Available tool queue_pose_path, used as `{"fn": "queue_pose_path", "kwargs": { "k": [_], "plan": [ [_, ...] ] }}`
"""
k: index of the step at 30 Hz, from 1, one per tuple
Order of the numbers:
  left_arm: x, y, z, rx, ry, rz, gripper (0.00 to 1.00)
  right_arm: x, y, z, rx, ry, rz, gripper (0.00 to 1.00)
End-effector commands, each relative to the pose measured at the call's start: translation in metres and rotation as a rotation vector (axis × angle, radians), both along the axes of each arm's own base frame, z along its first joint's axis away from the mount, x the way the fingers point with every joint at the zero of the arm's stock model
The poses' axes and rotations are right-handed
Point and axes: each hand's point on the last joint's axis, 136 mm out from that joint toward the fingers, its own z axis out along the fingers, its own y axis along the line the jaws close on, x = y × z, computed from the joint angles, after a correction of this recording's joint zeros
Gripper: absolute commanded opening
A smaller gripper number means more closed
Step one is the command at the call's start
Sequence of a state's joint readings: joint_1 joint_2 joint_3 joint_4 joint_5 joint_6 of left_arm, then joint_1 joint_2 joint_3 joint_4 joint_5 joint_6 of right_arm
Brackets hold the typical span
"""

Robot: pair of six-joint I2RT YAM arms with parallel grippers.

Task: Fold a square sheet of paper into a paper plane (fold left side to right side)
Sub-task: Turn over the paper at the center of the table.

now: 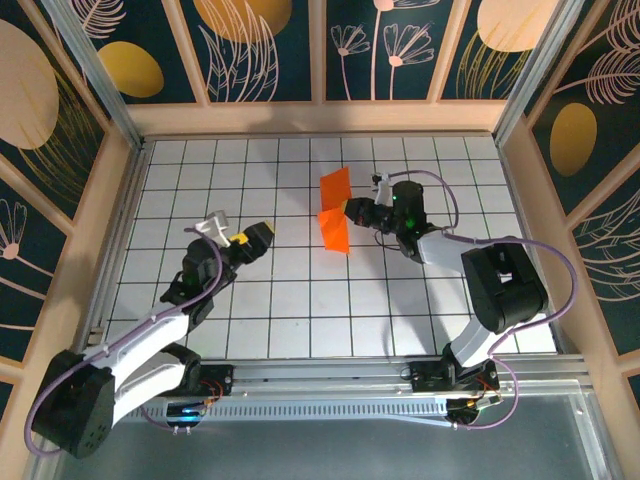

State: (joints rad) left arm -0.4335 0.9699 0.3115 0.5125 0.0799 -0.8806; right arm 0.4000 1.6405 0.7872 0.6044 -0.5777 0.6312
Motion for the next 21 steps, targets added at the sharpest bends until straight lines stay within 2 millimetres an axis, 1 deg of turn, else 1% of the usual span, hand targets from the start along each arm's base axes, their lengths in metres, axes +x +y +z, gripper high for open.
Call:
{"fn": "queue_pose_path", "kwargs": {
  "k": [1, 9, 15, 18, 21],
  "plan": [
    [-0.008, -0.003, 0.023, -0.14, -0.061, -0.069, 0.99, 0.001, 0.009, 0.052, 0.114, -0.103, 0.049, 0.0],
    [-0.016, -0.025, 0.05, -0.27, -0.123, -0.226, 0.99, -0.011, 0.019, 0.074, 0.228, -0.102, 0.112, 0.0],
    [-0.022, -0.042, 0.072, -0.388, -0.163, -0.353, 0.99, -0.02, 0.018, 0.101, 0.346, -0.097, 0.125, 0.0],
    [-0.024, -0.05, 0.08, -0.442, -0.172, -0.406, 0.99, -0.025, 0.019, 0.113, 0.4, -0.092, 0.138, 0.0],
    [-0.023, -0.061, 0.081, -0.465, -0.164, -0.441, 0.99, -0.028, 0.023, 0.12, 0.441, -0.089, 0.15, 0.0]
  ]
}}
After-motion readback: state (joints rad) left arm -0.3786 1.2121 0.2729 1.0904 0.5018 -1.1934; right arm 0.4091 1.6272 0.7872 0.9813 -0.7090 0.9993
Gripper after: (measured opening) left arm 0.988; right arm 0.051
